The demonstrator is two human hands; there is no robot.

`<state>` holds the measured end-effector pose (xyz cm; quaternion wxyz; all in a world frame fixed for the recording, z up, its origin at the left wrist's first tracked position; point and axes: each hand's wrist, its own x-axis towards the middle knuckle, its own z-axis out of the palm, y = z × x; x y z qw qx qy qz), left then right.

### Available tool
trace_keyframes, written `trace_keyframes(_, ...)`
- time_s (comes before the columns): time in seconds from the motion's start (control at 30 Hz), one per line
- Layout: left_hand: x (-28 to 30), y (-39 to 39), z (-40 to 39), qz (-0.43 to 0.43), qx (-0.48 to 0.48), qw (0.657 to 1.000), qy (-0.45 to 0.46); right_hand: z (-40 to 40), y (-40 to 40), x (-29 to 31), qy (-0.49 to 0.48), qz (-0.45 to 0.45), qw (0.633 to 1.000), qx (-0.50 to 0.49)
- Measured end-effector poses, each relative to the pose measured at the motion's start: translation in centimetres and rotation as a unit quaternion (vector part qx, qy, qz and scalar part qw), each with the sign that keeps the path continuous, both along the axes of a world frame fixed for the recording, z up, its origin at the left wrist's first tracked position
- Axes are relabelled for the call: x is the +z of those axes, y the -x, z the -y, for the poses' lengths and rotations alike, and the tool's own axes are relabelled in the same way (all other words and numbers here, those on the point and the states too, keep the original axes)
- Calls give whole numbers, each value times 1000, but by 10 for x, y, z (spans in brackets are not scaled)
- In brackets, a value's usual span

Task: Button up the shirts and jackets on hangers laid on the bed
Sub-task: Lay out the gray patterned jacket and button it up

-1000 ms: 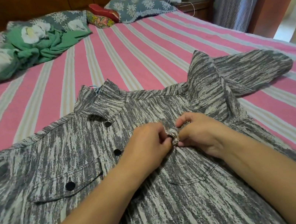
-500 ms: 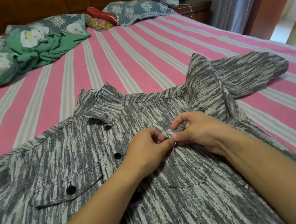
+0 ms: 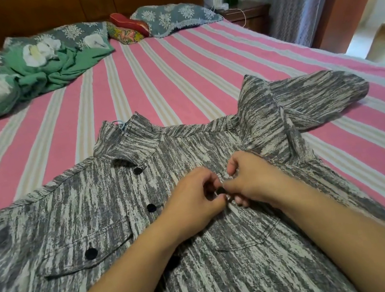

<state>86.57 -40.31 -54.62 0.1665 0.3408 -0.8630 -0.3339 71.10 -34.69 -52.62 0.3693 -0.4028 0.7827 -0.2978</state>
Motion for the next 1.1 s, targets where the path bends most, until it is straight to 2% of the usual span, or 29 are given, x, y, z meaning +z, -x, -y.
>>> trace_keyframes(0.07, 4, -3, 4, 37, -35, 999, 3, -2, 2, 4, -24, -163, 984, 70)
trace_keyframes(0.17, 19, -16, 9, 71, -36, 994, -74, -8, -5, 11, 7, -259, 965, 46)
trace_keyframes(0.23, 37, -33, 21, 6, 57, 987, -147, -6, -13, 19, 94, -352, 931, 1)
trace_keyframes(0.27, 45, -45, 34, -33, 127, 979, -154, 1, -19, 27, 114, -368, 923, 19)
trace_keyframes(0.37, 58, -92, 100, -82, 311, 946, -51, 55, -43, 53, 57, -281, 949, 129)
trace_keyframes(0.43, 64, -123, 147, -33, 348, 937, 20, 116, -65, 57, 41, -221, 964, 140)
trace_keyframes(0.5, 63, -136, 190, 90, 293, 951, 41, 179, -87, 55, 38, -194, 977, 84)
trace_keyframes(0.57, 60, -135, 221, 205, 233, 950, 44, 234, -101, 43, -3, -152, 988, 9)
trace_keyframes(0.63, 60, -123, 236, 241, 180, 954, 15, 280, -103, 20, -36, -140, 989, -17)
trace_keyframes(0.7, 56, -113, 239, 243, 157, 957, -26, 306, -103, -6, -86, -167, 982, 22)
trace_keyframes(0.77, 49, -102, 237, 272, 145, 951, -14, 304, -105, -16, -125, -217, 968, 25)
trace_keyframes(0.83, 45, -95, 229, 316, 129, 940, 27, 287, -111, -4, -119, -268, 956, 18)
trace_keyframes(0.93, 49, -88, 215, 332, 144, 931, 46, 255, -106, 41, -91, -342, 929, 109)
trace_keyframes(1.03, 68, -95, 203, 291, 217, 927, 96, 217, -86, 84, -108, -313, 935, 129)
trace_keyframes(1.1, 88, -105, 195, 262, 259, 926, 84, 188, -77, 108, -83, -277, 946, 143)
